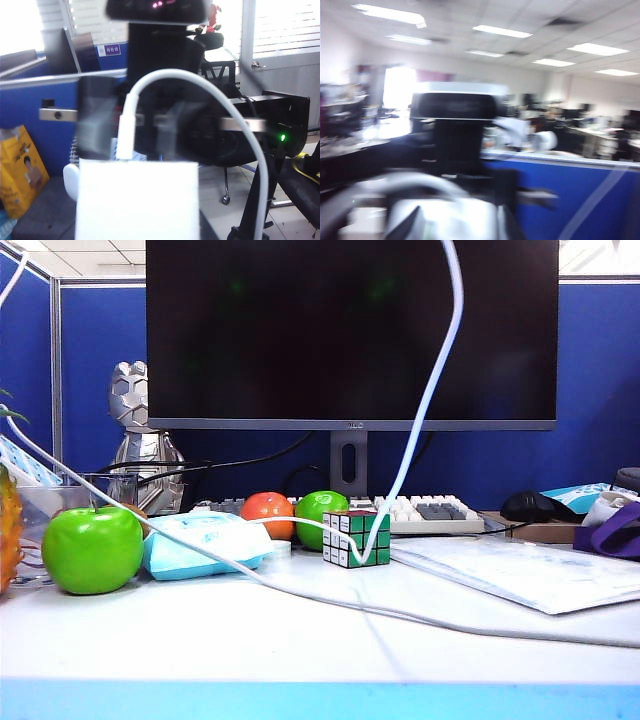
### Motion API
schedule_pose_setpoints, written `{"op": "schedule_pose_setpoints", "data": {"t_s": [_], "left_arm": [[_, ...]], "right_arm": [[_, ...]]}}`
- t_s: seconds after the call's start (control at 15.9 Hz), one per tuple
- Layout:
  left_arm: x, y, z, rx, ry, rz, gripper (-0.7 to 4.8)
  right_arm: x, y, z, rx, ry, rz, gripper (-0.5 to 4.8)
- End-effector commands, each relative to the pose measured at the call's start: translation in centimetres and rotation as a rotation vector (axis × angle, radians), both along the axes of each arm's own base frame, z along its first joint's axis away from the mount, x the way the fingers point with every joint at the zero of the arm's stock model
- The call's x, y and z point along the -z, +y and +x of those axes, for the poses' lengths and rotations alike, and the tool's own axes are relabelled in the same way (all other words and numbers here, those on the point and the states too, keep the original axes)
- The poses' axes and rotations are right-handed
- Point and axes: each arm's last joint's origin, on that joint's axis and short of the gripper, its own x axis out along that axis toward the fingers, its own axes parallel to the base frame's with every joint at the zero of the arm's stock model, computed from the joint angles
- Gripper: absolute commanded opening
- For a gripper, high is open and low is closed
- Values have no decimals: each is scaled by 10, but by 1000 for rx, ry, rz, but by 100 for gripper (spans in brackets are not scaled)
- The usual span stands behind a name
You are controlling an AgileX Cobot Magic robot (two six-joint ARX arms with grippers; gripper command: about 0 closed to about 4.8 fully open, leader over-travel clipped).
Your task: Pick up the Type-C charging cable and the charging base, insert one end of the Type-C charger into the corresponding slot on the base, and finally place the plugged-in charger back on the table.
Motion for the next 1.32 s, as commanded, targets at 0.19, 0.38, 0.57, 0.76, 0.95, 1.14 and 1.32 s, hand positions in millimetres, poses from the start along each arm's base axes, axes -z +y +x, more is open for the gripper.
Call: {"op": "schedule_pose_setpoints", "data": {"t_s": [0.19,0.38,0.57,0.76,0.95,1.14,1.32], "left_arm": [[-6,2,-2,-45,-34,-27,-6],[-3,4,7,-267,-3,-21,-6],[15,0,21,-490,77,96,-6],[37,-10,37,-556,171,223,-6],[94,-41,83,-629,331,476,-6],[154,-69,122,-626,410,660,-6],[197,-86,146,-611,451,758,-6]], "right_arm": [[-9,-23,-7,131,-26,53,203],[-11,-27,-14,147,-26,60,203],[-12,-29,-15,191,-11,81,203],[-11,-29,-14,220,7,82,203],[-7,-28,-11,252,41,65,202],[0,-26,-8,257,116,16,201],[0,-26,-8,258,124,10,201]]}}
